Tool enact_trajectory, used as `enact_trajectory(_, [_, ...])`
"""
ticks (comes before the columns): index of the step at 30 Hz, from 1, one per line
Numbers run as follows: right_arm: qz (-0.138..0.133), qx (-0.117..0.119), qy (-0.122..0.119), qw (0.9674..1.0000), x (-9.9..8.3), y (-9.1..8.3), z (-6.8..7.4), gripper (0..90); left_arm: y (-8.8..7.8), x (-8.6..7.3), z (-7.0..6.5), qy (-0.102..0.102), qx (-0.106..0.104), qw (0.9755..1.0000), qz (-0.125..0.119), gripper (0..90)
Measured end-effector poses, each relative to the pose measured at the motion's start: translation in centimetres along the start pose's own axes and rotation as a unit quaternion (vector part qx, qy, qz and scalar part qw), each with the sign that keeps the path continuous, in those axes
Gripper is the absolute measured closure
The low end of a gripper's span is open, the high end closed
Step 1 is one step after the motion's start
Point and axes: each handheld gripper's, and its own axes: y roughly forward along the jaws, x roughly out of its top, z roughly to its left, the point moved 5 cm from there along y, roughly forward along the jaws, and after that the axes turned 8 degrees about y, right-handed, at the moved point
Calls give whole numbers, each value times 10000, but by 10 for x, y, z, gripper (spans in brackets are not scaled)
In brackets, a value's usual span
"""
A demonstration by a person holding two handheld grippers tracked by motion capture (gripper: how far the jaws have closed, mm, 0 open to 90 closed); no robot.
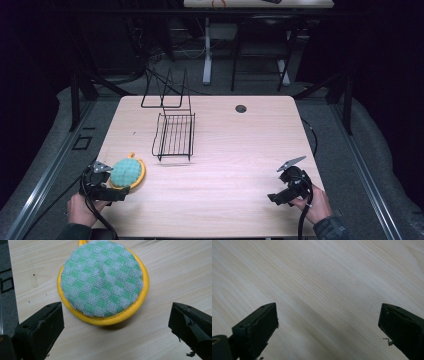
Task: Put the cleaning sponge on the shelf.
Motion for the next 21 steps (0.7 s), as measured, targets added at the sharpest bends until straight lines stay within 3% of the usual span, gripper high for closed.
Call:
enact_trajectory(8, [32,-7,8,10000,0,2,0,24,-1,2,0,60,4,10000,-31,3])
enact_trajectory(21, [59,11,-48,10000,0,1,1,30,-2,13,2,90,-23,9995,-299,2])
